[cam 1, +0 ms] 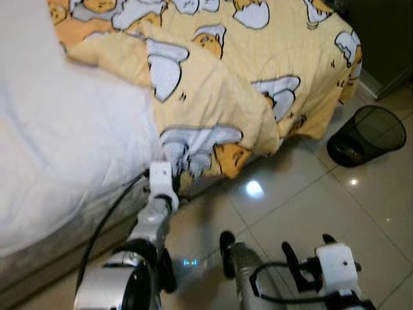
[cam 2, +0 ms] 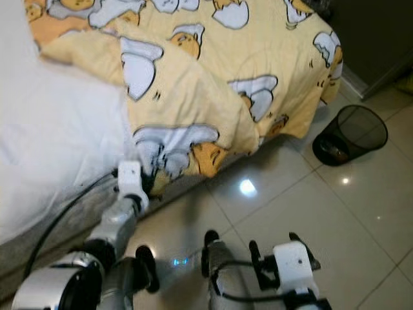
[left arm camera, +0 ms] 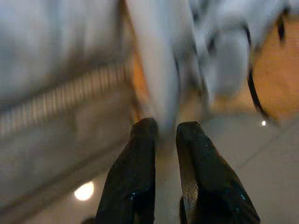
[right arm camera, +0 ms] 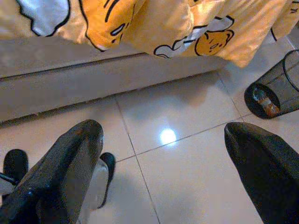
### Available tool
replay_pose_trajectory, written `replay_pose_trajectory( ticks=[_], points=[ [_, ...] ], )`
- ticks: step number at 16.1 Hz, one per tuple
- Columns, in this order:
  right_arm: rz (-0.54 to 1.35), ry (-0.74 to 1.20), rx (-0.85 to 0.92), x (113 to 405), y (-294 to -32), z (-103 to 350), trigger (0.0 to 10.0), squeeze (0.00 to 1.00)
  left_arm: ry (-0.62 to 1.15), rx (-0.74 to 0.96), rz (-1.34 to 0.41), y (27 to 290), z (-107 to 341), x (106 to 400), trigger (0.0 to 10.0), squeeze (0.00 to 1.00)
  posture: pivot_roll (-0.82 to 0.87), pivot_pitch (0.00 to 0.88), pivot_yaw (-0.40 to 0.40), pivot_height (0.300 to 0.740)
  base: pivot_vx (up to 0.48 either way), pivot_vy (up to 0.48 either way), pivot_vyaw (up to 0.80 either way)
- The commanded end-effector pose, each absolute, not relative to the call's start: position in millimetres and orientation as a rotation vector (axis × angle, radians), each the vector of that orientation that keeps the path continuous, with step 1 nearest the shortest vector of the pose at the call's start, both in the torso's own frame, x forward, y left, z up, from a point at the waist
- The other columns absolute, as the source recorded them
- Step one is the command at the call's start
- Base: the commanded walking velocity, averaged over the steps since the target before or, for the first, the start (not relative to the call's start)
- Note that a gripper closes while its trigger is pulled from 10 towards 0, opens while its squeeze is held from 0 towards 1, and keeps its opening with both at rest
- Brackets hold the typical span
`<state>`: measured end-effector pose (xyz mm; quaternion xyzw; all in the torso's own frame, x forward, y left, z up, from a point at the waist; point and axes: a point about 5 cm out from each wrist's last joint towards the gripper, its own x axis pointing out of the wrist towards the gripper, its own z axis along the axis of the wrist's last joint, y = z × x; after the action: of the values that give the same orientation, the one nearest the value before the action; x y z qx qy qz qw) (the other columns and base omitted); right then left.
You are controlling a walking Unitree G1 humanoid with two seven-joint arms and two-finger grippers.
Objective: Clean up the room
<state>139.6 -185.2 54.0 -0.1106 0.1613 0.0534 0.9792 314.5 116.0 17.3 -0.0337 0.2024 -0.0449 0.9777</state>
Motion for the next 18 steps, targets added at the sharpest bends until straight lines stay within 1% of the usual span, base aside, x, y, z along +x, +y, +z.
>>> replay_pose_trajectory(
  ticks=[1, 2, 3, 6, 7, 8, 9, 11, 12, 13, 15, 18],
  points=[
    [0.096, 0.353, -0.216, 137, -189, 51, 10.0, 0.00, 0.496, -0.050, -0.121, 108, -2, 296, 10.0, 0.00, -0.38, 0.264, -0.032, 0.719, -0.337, 0.000, 0.00],
    [0.093, 0.356, -0.215, 136, -190, 50, 10.0, 0.00, 0.546, -0.031, -0.143, 104, -15, 283, 10.0, 0.00, -0.37, 0.261, -0.033, 0.719, -0.431, 0.000, 0.00],
    [0.094, 0.358, -0.216, 136, -190, 49, 10.0, 0.00, 0.578, -0.030, -0.143, 104, -22, 276, 10.0, 0.00, -0.37, 0.260, -0.034, 0.719, -0.420, 0.000, 0.00],
    [0.098, 0.356, -0.219, 137, -189, 50, 10.0, 0.00, 0.604, -0.009, -0.141, 107, -31, 264, 10.0, 0.00, -0.37, 0.260, -0.034, 0.719, -0.081, 0.000, 0.00],
    [0.099, 0.346, -0.221, 138, -189, 51, 10.0, 0.00, 0.495, -0.024, -0.127, 105, -19, 273, 10.0, 0.70, -0.38, 0.259, -0.031, 0.719, 0.000, 0.000, 0.00],
    [0.099, 0.332, -0.230, 139, -189, 53, 10.0, 0.00, 0.408, -0.022, -0.131, 100, -7, 282, 10.0, 1.00, -0.37, 0.257, -0.030, 0.719, 0.000, 0.000, 0.00],
    [0.093, 0.318, -0.241, 140, -189, 55, 10.0, 0.00, 0.339, -0.035, -0.135, 94, 5, 290, 10.0, 1.00, -0.37, 0.255, -0.028, 0.719, 0.000, 0.000, 0.00],
    [0.070, 0.264, -0.256, 144, -191, 62, 10.0, 0.00, 0.133, -0.049, -0.143, 88, 35, 302, 10.0, 1.00, -0.36, 0.240, -0.019, 0.719, 0.000, 0.000, 0.00],
    [0.036, 0.225, -0.254, 148, -193, 69, 10.0, 0.00, 0.020, -0.059, -0.130, 88, 54, 304, 10.0, 1.00, -0.36, 0.237, -0.018, 0.719, 0.000, 0.000, 0.00],
    [0.004, 0.207, -0.247, 151, -196, 73, 10.0, 0.00, -0.050, -0.089, -0.118, 90, 67, 302, 10.0, 1.00, -0.36, 0.229, -0.014, 0.719, 0.000, 0.000, 0.00],
    [0.000, 0.205, -0.242, 152, -197, 73, 10.0, 0.00, -0.104, -0.095, -0.137, 93, 77, 290, 10.0, 1.00, -0.35, 0.217, -0.009, 0.719, 0.000, 0.000, 0.00],
    [0.003, 0.214, -0.228, 153, -194, 68, 10.0, 0.00, -0.072, -0.090, -0.168, 91, 72, 267, 10.0, 1.00, -0.34, 0.199, -0.003, 0.719, 0.000, 0.000, 0.00]
  ],
)
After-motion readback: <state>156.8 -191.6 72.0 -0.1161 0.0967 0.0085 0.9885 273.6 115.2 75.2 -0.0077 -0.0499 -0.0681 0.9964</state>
